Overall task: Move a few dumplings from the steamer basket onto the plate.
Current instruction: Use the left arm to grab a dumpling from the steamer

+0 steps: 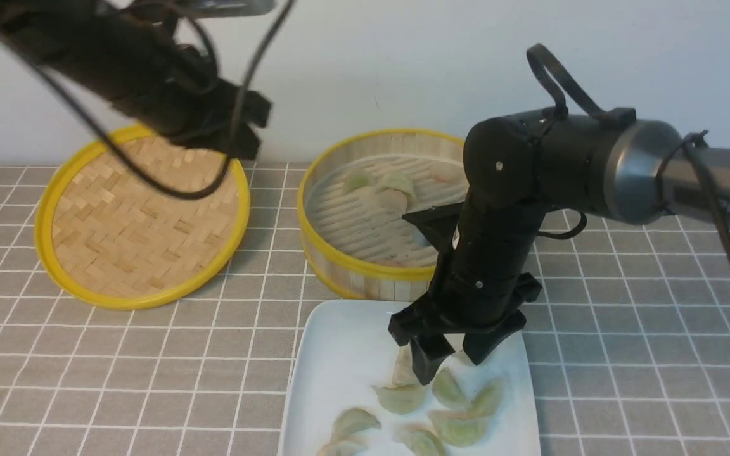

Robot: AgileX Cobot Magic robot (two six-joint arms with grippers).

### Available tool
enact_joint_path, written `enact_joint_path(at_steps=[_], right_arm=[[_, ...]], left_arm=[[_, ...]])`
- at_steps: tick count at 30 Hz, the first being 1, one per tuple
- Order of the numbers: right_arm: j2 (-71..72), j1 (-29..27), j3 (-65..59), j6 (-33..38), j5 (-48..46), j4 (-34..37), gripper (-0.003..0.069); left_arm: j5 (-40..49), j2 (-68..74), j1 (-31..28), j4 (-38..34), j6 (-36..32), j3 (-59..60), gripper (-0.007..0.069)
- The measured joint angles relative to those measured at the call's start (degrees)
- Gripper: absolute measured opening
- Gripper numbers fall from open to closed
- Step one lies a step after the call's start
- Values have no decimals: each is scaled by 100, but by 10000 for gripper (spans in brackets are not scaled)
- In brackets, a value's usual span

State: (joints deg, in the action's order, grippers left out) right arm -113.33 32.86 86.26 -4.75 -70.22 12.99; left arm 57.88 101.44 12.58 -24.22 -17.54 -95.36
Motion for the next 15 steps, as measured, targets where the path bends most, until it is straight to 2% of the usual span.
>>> enact_joint_path(at_steps=[2,5,11,15], right_arm=[[125,6,-48,18,6,41,482],[566,10,-164,40,11,67,417],[2116,17,-690,-51,-9,52,206],[2951,17,-972,-194,-68,-7,104]], left_arm=[[155,456,148,42,-2,-600,-5],[323,1219,311,106,-7,-1469,-5],[243,2693,483,339,-69,-2986,2],[76,3377,543,537,-207,-3606,62]])
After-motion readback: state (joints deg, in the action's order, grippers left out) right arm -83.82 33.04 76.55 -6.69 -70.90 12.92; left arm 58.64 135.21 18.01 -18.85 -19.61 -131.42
